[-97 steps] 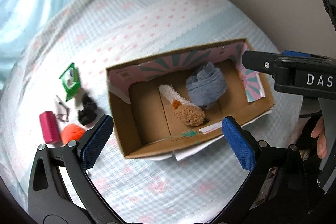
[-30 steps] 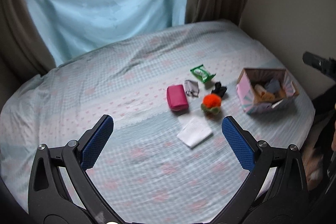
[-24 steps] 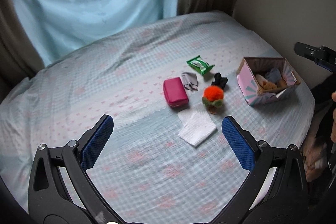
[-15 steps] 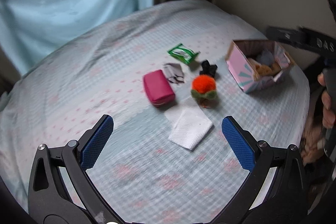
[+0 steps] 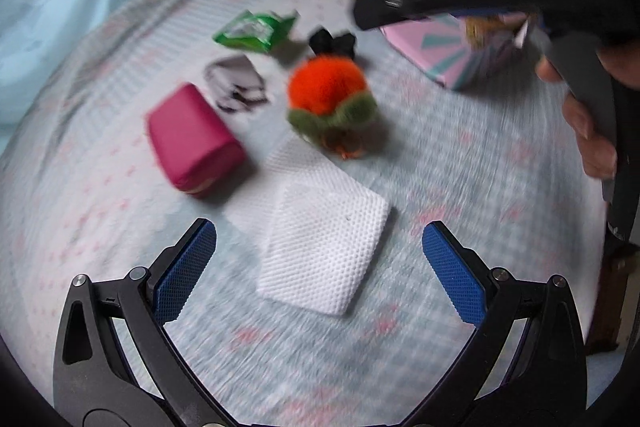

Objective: Organize soft objects
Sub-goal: 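Grasp the white cloth with the left tool while the right tool grasps the orange pompom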

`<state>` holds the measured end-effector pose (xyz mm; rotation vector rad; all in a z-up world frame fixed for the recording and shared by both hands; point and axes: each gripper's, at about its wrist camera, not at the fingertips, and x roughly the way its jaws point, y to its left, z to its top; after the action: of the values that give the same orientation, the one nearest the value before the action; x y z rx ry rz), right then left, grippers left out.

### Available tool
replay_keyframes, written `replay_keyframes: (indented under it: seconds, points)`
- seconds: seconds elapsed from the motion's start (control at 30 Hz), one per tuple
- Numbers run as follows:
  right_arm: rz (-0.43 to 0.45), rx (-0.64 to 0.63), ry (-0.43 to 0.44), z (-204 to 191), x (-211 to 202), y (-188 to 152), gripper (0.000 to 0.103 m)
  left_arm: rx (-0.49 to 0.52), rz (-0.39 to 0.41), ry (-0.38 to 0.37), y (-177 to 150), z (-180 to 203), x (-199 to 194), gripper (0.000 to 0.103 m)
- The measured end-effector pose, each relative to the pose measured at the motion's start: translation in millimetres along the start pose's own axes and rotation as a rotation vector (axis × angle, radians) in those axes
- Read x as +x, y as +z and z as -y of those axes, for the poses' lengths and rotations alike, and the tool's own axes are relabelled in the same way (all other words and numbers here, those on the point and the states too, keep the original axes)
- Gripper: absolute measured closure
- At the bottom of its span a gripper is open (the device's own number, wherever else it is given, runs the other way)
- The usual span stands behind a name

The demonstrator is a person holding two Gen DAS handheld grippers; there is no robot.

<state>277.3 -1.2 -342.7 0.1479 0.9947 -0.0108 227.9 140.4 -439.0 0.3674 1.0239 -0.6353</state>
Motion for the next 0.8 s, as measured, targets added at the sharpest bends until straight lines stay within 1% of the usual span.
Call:
replay_keyframes:
  seconds: [0.1, 0.3, 0.37, 0.43, 0.6, 0.63, 0.67, 0.7, 0.73, 0.77, 0.8]
  points:
    - [-0.029, -0.04, 0.024, 0, 30, -5, 0.001, 0.022, -0.027, -0.007, -4, 3, 26, 0.001]
    - [-0.07, -0.085, 0.086, 1, 74, -10, 0.001, 0.06, -0.061, -0.007, -8, 7, 63, 0.003]
    - [-0.094, -0.095, 0.101, 0, 87, -13, 0.007, 0.05, -0.074, -0.003, -9, 5, 72, 0.006]
    - [-0.118, -0.079, 0.132, 1, 98, -15, 0.011, 0.029, -0.07, 0.0, -8, 4, 78, 0.006]
    - [-0.13, -0.065, 0.178, -1, 112, -14, 0.02, 0.026, -0.059, 0.015, -5, 8, 82, 0.007]
    - [-0.133, -0.066, 0.194, -3, 114, -13, 0.023, 0.021, -0.057, 0.015, -5, 7, 82, 0.009]
    - [-0.135, -0.068, 0.205, -5, 115, -14, 0.031, 0.017, -0.057, 0.015, -6, 5, 81, 0.014]
    - [-0.144, -0.076, 0.221, -8, 119, -13, 0.034, 0.01, -0.056, 0.017, -5, 3, 81, 0.017]
    - [-0.152, -0.082, 0.233, -10, 122, -13, 0.04, 0.001, -0.054, 0.023, -5, 2, 80, 0.025]
    - [-0.159, -0.087, 0.246, -12, 126, -13, 0.043, -0.008, -0.053, 0.025, -5, 0, 78, 0.03]
    - [-0.16, -0.091, 0.25, -14, 127, -13, 0.044, -0.014, -0.054, 0.024, -5, -4, 76, 0.033]
